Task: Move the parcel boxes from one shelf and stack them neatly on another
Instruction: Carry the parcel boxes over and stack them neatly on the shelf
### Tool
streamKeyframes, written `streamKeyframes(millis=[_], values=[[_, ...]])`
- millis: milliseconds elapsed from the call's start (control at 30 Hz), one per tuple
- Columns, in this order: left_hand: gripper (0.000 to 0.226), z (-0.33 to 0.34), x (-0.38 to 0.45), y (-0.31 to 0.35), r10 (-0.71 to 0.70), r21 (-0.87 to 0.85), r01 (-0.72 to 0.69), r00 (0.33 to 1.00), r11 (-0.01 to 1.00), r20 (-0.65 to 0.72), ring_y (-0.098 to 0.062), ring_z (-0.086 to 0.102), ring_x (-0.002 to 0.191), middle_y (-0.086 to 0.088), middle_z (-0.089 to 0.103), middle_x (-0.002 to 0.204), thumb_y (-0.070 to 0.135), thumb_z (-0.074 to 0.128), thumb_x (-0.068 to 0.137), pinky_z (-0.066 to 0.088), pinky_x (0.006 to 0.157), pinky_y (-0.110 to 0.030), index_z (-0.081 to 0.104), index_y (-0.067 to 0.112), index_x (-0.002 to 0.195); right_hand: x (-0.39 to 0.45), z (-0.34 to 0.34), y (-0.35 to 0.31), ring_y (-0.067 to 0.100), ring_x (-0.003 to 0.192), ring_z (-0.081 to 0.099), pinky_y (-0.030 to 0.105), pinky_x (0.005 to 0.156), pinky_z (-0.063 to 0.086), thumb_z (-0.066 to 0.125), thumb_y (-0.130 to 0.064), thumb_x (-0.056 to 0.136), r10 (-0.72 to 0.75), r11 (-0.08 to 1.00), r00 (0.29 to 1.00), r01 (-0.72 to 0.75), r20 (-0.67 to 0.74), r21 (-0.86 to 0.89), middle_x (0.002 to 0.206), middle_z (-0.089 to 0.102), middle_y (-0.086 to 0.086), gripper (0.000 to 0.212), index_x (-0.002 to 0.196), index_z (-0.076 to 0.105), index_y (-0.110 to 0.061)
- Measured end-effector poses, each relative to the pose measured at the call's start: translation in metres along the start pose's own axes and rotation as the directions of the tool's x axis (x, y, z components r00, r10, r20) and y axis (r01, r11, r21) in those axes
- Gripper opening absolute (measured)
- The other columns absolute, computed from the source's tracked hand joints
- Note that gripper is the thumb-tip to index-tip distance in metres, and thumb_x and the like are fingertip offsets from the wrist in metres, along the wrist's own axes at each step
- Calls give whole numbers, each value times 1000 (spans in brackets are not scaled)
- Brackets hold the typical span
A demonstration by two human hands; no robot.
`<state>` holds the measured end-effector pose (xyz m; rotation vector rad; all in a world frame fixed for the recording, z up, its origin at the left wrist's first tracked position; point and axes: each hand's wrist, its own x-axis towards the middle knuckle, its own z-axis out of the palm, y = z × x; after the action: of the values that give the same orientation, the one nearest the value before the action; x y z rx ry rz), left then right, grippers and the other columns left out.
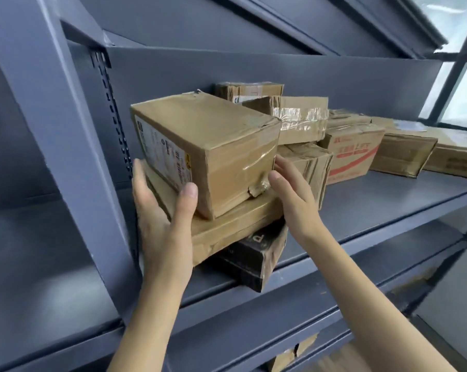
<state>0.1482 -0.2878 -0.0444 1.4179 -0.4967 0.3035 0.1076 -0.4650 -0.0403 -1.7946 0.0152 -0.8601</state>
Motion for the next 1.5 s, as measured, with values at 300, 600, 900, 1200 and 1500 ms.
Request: streamKeyframes(millis=[300, 600, 900, 1200, 1500], values=[[79, 51, -36, -3, -2, -124, -3, 999, 992, -39, -6, 5, 145, 17, 7, 157, 75, 44, 75, 9, 117, -50, 11, 52, 143, -11, -20, 20, -23, 100, 49, 1, 86, 36, 42, -35, 87, 12, 995, 997, -3, -82, 103, 116, 56, -19, 52, 134, 46, -14], [53, 17, 9, -38, -231, -117, 200, 813, 973, -534, -13, 20, 141, 1, 18, 156, 41, 31, 99, 17, 116, -39, 17, 26, 149, -40, -27, 40, 8, 101, 46, 30, 94, 35, 46, -59, 72, 302, 897, 953, -283, -5, 339, 105, 49, -11, 50, 113, 48, -29], [63, 5, 20, -71, -417, -225, 367, 876, 903, -243, -15, 42, 130, 2, 47, 141, 61, 38, 90, 30, 113, -39, 43, 24, 140, -60, -14, 33, -3, 136, 16, 27, 115, 13, 34, -57, 90, 369, 873, 929, -351, 14, 339, 153, 12, -20, 74, 151, 3, -31], [42, 16, -17, -52, -176, -227, 124, 958, 966, -227, -5, 50, 112, 11, 55, 117, 55, 44, 79, 35, 109, -36, 46, 33, 115, -66, -79, 31, -36, 97, 33, -8, 92, 11, 33, -26, 104, 348, 909, 931, -307, -111, 282, 110, 39, -27, 13, 104, 37, -38], [77, 25, -28, -51, -20, -103, 20, 1000, 994, 2, 14, 53, 105, 30, 61, 108, 85, 56, 56, 38, 86, -5, 45, 39, 117, -84, -55, 15, 3, 138, 31, 43, 115, 26, 55, -79, 68, 273, 886, 962, -253, 3, 389, 149, 35, -22, 90, 145, 27, -43]])
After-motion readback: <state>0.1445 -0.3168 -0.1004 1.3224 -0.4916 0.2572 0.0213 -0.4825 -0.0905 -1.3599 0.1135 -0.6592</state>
